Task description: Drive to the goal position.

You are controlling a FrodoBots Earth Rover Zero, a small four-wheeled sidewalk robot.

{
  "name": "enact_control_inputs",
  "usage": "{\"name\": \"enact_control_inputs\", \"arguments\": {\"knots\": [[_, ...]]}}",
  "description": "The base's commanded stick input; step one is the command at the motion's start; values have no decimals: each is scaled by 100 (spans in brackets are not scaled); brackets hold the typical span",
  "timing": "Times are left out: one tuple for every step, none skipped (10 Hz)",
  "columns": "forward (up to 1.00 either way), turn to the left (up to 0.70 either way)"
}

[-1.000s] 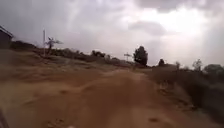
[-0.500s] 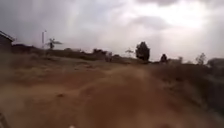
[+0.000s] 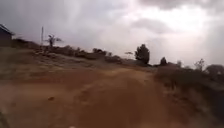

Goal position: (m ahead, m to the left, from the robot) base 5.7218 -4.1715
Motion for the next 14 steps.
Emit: {"name": "enact_control_inputs", "arguments": {"knots": [[50,0],[50,0],[50,0],[50,0],[50,0],[50,0],[50,0],[50,0],[50,-4],[50,-16],[50,-29],[50,-41],[50,-50],[50,-50]]}}
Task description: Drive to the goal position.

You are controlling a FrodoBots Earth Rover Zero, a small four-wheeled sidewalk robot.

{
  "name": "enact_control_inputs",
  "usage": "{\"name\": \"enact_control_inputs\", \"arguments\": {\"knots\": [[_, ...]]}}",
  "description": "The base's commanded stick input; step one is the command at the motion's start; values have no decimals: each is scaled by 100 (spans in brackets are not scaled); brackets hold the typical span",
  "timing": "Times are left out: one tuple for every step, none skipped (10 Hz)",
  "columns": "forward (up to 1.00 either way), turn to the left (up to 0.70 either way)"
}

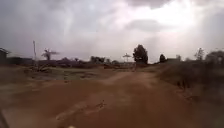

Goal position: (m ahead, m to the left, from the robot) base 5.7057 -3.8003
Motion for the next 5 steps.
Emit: {"name": "enact_control_inputs", "arguments": {"knots": [[50,-13],[50,-3],[50,-3],[50,-17],[50,-31]]}}
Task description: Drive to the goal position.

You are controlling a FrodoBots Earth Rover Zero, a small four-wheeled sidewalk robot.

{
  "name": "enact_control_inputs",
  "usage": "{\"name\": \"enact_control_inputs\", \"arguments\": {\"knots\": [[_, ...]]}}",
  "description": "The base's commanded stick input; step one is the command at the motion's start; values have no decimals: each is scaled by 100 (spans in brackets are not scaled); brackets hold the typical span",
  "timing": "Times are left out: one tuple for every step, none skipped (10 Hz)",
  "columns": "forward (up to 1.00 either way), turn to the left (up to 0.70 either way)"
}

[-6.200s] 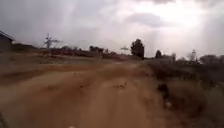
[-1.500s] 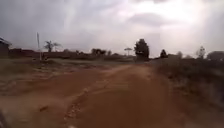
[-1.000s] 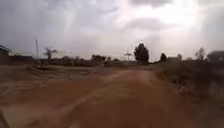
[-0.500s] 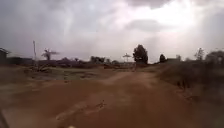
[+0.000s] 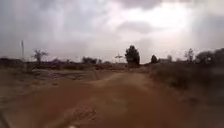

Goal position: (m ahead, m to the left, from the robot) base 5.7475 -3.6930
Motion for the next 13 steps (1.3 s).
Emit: {"name": "enact_control_inputs", "arguments": {"knots": [[50,-45],[50,-46],[50,-40],[50,-33],[50,-27],[50,-23],[50,-41],[50,-27],[50,0],[50,0],[50,-27],[50,-42],[50,-46]]}}
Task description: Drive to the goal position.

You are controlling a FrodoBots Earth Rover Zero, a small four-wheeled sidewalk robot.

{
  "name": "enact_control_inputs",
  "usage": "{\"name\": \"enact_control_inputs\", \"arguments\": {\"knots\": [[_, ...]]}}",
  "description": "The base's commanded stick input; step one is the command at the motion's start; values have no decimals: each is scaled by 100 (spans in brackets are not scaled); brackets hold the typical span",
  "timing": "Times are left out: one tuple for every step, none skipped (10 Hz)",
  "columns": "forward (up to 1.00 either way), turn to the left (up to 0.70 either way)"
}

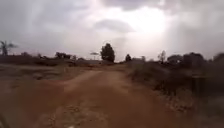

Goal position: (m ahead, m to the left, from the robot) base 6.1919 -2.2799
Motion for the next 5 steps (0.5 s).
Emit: {"name": "enact_control_inputs", "arguments": {"knots": [[50,-32],[50,-18],[50,-4],[50,0],[50,0]]}}
